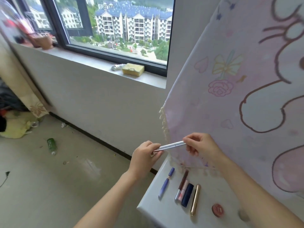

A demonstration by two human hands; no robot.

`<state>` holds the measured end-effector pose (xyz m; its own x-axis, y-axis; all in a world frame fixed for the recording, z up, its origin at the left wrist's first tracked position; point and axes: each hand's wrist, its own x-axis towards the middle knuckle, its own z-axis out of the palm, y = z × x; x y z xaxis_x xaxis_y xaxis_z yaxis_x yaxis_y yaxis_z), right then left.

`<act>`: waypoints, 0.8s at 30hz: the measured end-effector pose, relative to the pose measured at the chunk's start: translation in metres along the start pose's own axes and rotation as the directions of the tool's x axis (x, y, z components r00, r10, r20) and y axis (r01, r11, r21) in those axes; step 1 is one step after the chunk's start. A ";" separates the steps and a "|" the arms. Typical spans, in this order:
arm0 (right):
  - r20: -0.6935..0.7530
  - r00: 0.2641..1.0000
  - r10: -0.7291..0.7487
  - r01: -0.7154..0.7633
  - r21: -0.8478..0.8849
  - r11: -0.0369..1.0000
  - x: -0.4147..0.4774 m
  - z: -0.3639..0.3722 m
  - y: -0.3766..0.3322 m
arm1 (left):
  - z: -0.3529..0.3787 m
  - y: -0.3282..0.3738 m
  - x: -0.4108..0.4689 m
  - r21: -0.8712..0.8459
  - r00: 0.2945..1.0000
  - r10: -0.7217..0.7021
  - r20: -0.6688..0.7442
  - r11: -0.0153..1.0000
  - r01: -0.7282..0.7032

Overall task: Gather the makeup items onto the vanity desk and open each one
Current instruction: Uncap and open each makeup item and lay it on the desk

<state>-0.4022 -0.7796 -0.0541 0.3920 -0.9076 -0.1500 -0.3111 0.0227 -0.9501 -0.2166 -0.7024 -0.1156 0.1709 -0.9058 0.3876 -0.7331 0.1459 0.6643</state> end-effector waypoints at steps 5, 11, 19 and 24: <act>-0.011 0.990 -0.138 0.138 -0.013 0.990 -0.006 -0.001 -0.010 | -0.014 0.003 0.006 -0.013 0.993 0.110 0.048 0.994 -0.109; 0.170 0.967 -0.189 0.213 -0.138 0.967 -0.013 -0.003 -0.021 | -0.020 -0.001 0.004 -0.048 0.988 0.146 0.043 0.988 -0.144; 0.108 0.992 -0.067 0.084 -0.160 0.983 -0.014 -0.007 -0.024 | -0.024 -0.003 0.002 0.005 0.991 0.128 0.031 0.992 -0.129; 0.172 0.980 0.102 -0.087 -0.093 0.992 -0.017 -0.003 -0.026 | -0.021 -0.003 -0.002 0.015 0.989 0.149 0.003 0.989 -0.149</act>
<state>-0.4030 -0.7659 -0.0262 0.5012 -0.8149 -0.2912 -0.4231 0.0627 -0.9039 -0.2010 -0.6922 -0.1050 0.0579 -0.8755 0.4798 -0.7600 0.2730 0.5898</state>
